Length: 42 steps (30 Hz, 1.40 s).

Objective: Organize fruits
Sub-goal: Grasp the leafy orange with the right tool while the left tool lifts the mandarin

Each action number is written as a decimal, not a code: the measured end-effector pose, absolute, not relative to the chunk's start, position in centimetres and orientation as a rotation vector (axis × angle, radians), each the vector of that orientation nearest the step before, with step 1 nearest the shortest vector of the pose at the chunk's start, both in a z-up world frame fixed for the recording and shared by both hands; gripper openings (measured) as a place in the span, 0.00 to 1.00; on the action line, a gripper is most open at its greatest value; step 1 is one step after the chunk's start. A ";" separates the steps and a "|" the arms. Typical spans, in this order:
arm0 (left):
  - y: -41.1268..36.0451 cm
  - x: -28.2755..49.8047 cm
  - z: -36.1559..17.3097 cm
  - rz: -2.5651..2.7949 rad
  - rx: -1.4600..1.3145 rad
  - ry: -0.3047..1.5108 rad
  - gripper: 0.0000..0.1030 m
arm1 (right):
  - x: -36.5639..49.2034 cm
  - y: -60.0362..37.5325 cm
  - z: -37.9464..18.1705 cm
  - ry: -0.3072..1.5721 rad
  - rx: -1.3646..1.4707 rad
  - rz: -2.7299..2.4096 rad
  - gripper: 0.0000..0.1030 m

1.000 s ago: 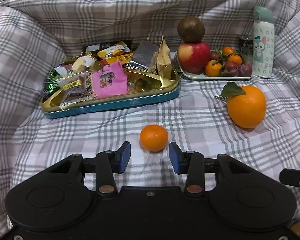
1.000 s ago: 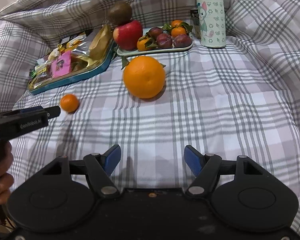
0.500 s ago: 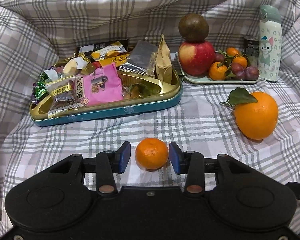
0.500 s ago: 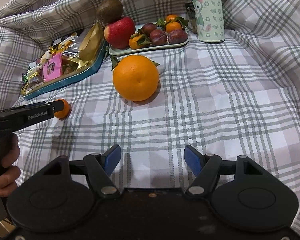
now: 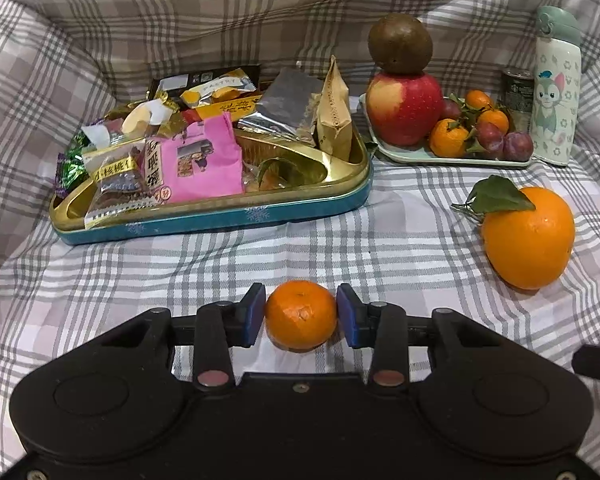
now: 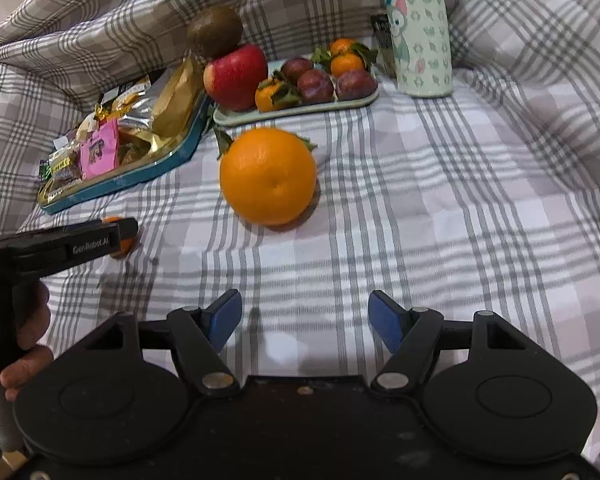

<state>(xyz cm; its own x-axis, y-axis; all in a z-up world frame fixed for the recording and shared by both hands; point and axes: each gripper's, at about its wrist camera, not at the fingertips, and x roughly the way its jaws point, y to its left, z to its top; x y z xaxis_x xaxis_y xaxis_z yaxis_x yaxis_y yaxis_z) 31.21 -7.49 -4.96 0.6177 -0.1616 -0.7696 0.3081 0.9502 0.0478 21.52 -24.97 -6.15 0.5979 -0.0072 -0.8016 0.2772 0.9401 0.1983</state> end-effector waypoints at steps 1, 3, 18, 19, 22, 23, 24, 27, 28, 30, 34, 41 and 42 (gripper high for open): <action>-7.3 31.2 -4.8 -0.268 0.176 0.869 0.47 | 21.7 -24.9 -6.0 0.909 0.311 -0.167 0.72; -7.0 31.0 -4.7 -0.264 0.157 0.876 0.46 | 22.2 -24.8 -5.7 0.890 0.296 -0.166 0.72; -6.1 31.7 -5.1 -0.251 0.092 0.902 0.47 | 26.9 -24.9 -3.9 0.735 0.235 -0.175 0.72; -6.1 31.7 -5.1 -0.250 0.088 0.905 0.47 | 27.2 -25.0 -3.9 0.731 0.232 -0.176 0.72; -5.9 31.9 -5.2 -0.246 0.074 0.918 0.47 | 28.3 -25.0 -4.1 0.728 0.228 -0.173 0.72; -5.8 32.0 -5.3 -0.248 0.070 0.923 0.47 | 28.7 -24.9 -4.3 0.730 0.227 -0.170 0.72; -5.7 32.1 -5.3 -0.250 0.064 0.928 0.47 | 29.0 -24.9 -4.5 0.735 0.224 -0.169 0.72; -5.7 32.1 -5.4 -0.251 0.061 0.929 0.46 | 29.9 -24.8 -5.3 0.752 0.222 -0.161 0.72; -5.7 32.2 -5.4 -0.252 0.063 0.927 0.46 | 30.0 -24.7 -5.6 0.759 0.222 -0.158 0.72; -5.8 32.2 -5.4 -0.254 0.067 0.925 0.46 | 30.4 -24.5 -6.2 0.773 0.218 -0.153 0.72; -5.8 32.3 -5.4 -0.259 0.066 0.926 0.46 | 30.8 -24.1 -7.2 0.784 0.199 -0.159 0.72; -5.3 32.0 -5.0 -0.261 0.040 0.947 0.45 | 30.3 -23.7 -7.2 0.790 0.180 -0.157 0.72; -5.2 31.8 -4.8 -0.261 0.037 0.951 0.45 | 30.0 -23.7 -7.1 0.795 0.181 -0.156 0.72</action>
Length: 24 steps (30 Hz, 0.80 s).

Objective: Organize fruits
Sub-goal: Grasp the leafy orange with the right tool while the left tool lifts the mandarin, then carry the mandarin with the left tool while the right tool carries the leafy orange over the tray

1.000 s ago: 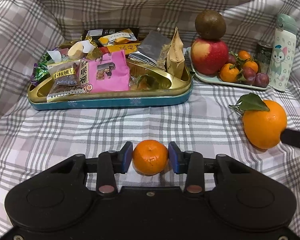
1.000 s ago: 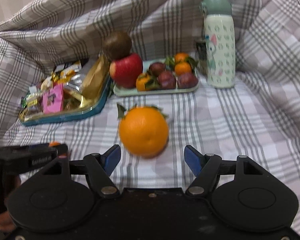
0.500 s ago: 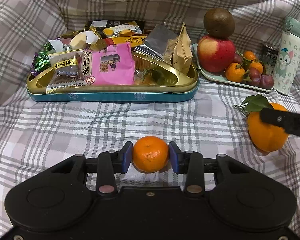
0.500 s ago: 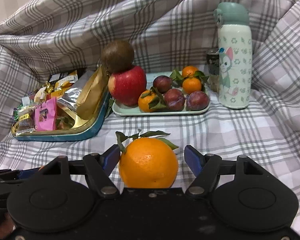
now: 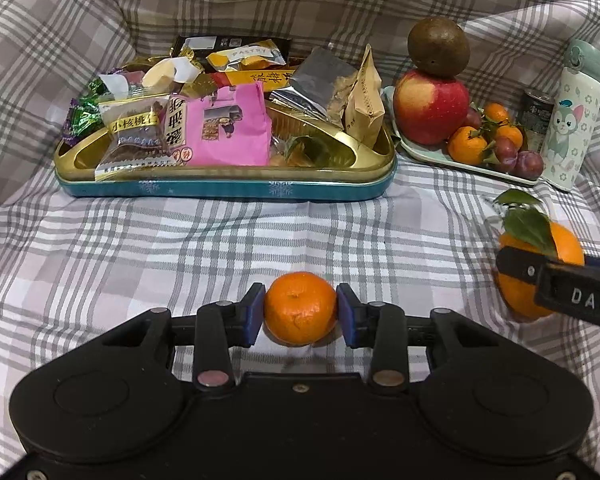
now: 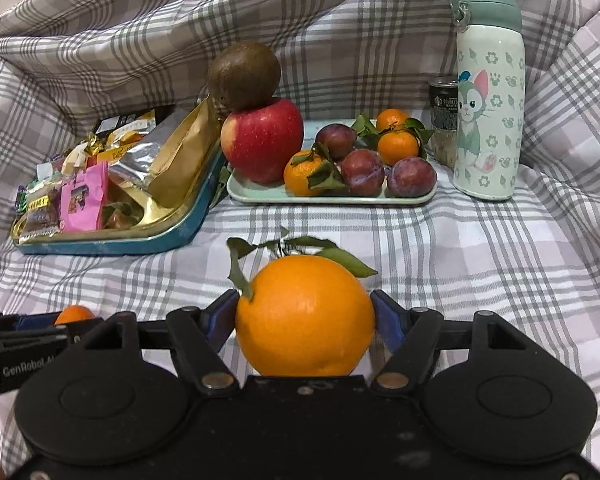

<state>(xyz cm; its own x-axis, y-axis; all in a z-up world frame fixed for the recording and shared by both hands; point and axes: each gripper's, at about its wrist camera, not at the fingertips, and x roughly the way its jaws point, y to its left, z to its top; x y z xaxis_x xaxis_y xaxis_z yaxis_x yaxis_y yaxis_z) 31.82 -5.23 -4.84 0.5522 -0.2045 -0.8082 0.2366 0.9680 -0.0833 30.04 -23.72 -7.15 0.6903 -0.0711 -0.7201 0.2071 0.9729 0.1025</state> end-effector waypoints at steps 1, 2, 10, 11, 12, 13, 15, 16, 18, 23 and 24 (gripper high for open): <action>-5.1 31.6 -4.7 -0.262 0.034 0.954 0.45 | 29.8 -23.7 -7.1 0.799 0.184 -0.156 0.72; -5.1 31.4 -4.6 -0.263 0.033 0.955 0.45 | 29.4 -23.7 -7.0 0.805 0.187 -0.155 0.72; -4.2 28.7 -3.7 -0.261 0.045 0.968 0.45 | 25.7 -23.1 -6.5 0.840 0.213 -0.146 0.71; -4.1 28.4 -3.6 -0.261 0.043 0.971 0.45 | 25.3 -23.0 -6.4 0.845 0.218 -0.146 0.71; -3.9 28.0 -3.6 -0.263 0.041 0.975 0.45 | 24.7 -23.0 -6.4 0.851 0.225 -0.146 0.71; -3.8 27.7 -3.5 -0.265 0.041 0.978 0.45 | 24.3 -23.0 -6.4 0.856 0.236 -0.147 0.71; -3.6 26.9 -3.4 -0.268 0.046 0.984 0.45 | 23.4 -22.9 -6.2 0.853 0.250 -0.149 0.70; -3.6 26.6 -3.3 -0.268 0.047 0.986 0.45 | 23.1 -22.9 -6.1 0.855 0.252 -0.148 0.70; -3.5 25.9 -3.1 -0.272 0.048 0.989 0.45 | 22.5 -22.8 -6.0 0.862 0.260 -0.145 0.70; -3.0 24.4 -2.2 -0.280 0.043 0.987 0.45 | 21.1 -22.7 -5.7 0.876 0.299 -0.137 0.70; -2.9 24.0 -1.9 -0.282 0.042 0.984 0.45 | 20.8 -22.6 -5.5 0.877 0.302 -0.137 0.70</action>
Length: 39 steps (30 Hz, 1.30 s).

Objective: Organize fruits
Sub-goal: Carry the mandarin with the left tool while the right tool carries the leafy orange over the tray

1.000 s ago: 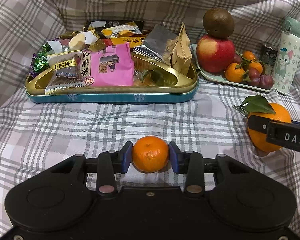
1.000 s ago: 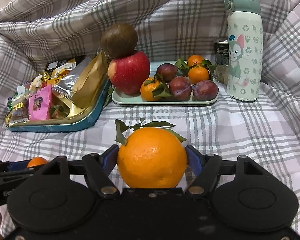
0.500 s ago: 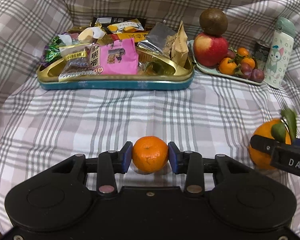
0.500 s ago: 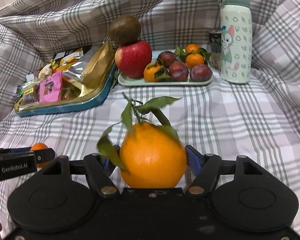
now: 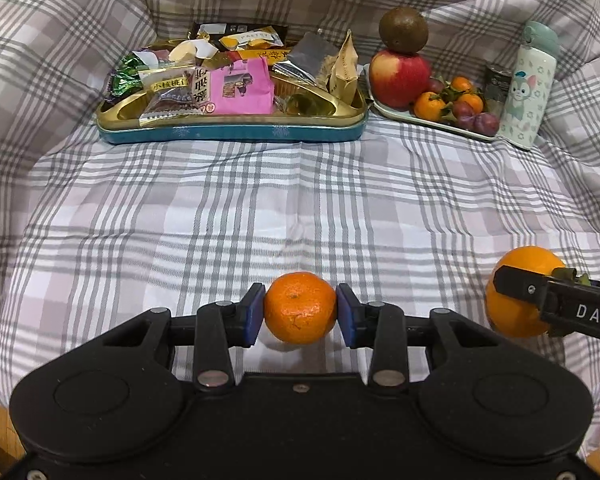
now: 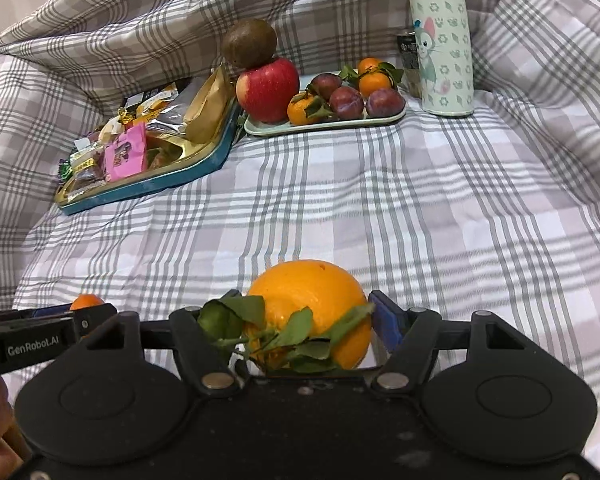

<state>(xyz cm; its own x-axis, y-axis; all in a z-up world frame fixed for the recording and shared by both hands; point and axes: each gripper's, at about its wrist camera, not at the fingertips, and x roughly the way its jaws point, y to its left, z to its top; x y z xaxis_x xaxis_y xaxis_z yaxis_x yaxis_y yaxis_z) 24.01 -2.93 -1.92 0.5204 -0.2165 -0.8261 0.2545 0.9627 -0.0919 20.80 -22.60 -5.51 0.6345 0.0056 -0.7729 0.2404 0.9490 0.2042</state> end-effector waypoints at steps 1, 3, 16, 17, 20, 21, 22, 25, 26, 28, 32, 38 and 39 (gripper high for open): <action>-2.8 23.6 -1.7 -0.286 0.042 0.980 0.45 | 20.5 -22.5 -5.3 0.877 0.304 -0.137 0.70; -2.6 22.7 -1.1 -0.294 0.047 0.973 0.45 | 19.7 -22.3 -4.8 0.873 0.311 -0.130 0.70; -1.5 16.1 0.6 -0.308 0.113 0.971 0.45 | 13.5 -19.2 -2.4 0.877 0.314 -0.028 0.70; -1.5 15.6 0.6 -0.305 0.120 0.972 0.45 | 13.0 -19.0 -2.4 0.879 0.312 -0.021 0.70; -1.1 14.2 0.4 -0.298 0.130 0.986 0.45 | 11.7 -18.2 -2.2 0.887 0.308 0.002 0.70; -0.9 13.9 0.2 -0.296 0.127 0.993 0.45 | 11.3 -18.0 -2.2 0.891 0.308 0.008 0.70; -0.7 13.6 0.1 -0.292 0.120 1.002 0.45 | 10.9 -17.8 -2.3 0.895 0.307 0.014 0.70; 0.0 12.8 -0.4 -0.275 0.100 1.028 0.45 | 9.6 -17.1 -2.5 0.913 0.308 0.030 0.70; 0.3 12.6 -0.6 -0.265 0.093 1.038 0.45 | 9.2 -16.9 -2.6 0.921 0.310 0.035 0.70; 0.8 12.3 -0.9 -0.251 0.082 1.053 0.45 | 8.4 -16.6 -2.9 0.934 0.316 0.042 0.70; 1.6 11.9 -1.3 -0.229 0.068 1.073 0.45 | 7.4 -16.3 -3.4 0.957 0.323 0.049 0.70; 1.6 12.4 -1.9 -0.220 0.073 1.091 0.45 | 6.8 -15.8 -3.9 0.983 0.331 0.046 0.70; 1.5 12.6 -2.1 -0.225 0.075 1.094 0.45 | 6.8 -15.8 -4.0 0.988 0.329 0.046 0.70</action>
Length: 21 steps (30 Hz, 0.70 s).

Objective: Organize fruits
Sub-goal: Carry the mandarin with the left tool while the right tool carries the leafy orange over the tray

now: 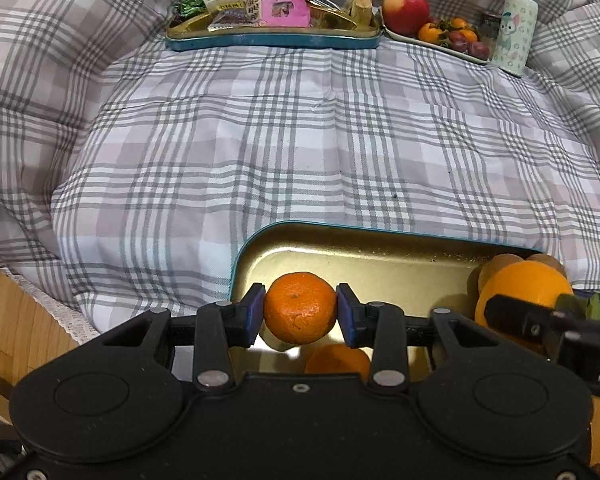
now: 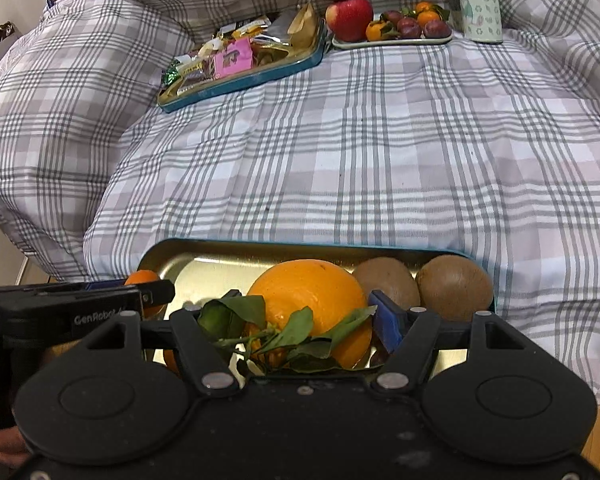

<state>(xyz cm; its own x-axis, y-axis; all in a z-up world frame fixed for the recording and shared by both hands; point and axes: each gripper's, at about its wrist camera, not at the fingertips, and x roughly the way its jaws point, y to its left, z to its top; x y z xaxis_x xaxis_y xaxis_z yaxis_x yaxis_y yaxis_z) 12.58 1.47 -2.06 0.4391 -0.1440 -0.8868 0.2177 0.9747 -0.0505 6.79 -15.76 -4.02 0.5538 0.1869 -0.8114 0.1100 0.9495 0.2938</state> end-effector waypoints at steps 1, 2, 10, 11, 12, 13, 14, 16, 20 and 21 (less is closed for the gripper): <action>1.3 12.8 -2.2 -0.232 0.077 1.096 0.45 | 6.8 -15.7 -4.1 0.992 0.327 0.046 0.70; 1.1 12.9 -2.3 -0.235 0.080 1.098 0.45 | 6.9 -15.6 -4.2 0.995 0.324 0.045 0.70; 0.5 13.4 -2.9 -0.267 0.086 1.132 0.46 | 7.3 -14.8 -4.8 1.018 0.296 0.060 0.70; 0.5 13.4 -2.8 -0.271 0.082 1.131 0.46 | 7.4 -14.8 -4.8 1.021 0.293 0.061 0.70; 0.6 13.3 -2.7 -0.277 0.076 1.126 0.46 | 7.5 -14.8 -4.9 1.023 0.290 0.063 0.70; 0.8 13.2 -2.6 -0.285 0.069 1.122 0.46 | 7.6 -14.7 -5.0 1.026 0.289 0.065 0.70; 0.8 13.2 -2.4 -0.292 0.062 1.122 0.46 | 7.6 -14.8 -5.0 1.030 0.288 0.068 0.70; 1.0 13.2 -2.2 -0.294 0.053 1.125 0.46 | 7.8 -14.6 -5.2 1.037 0.285 0.071 0.70; 1.1 13.2 -1.9 -0.253 0.060 1.113 0.46 | 8.2 -14.1 -5.6 1.045 0.272 0.081 0.70; 1.1 13.1 -1.9 -0.246 0.061 1.114 0.46 | 8.3 -13.9 -5.7 1.049 0.269 0.084 0.70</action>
<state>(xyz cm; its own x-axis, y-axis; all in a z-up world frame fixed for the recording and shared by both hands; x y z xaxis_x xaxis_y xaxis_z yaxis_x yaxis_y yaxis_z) 13.14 1.13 -1.91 0.4173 -0.1658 -0.8935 0.2266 0.9711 -0.0744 8.31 -13.92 -5.67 0.4982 0.1962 -0.8446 0.0590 0.9641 0.2587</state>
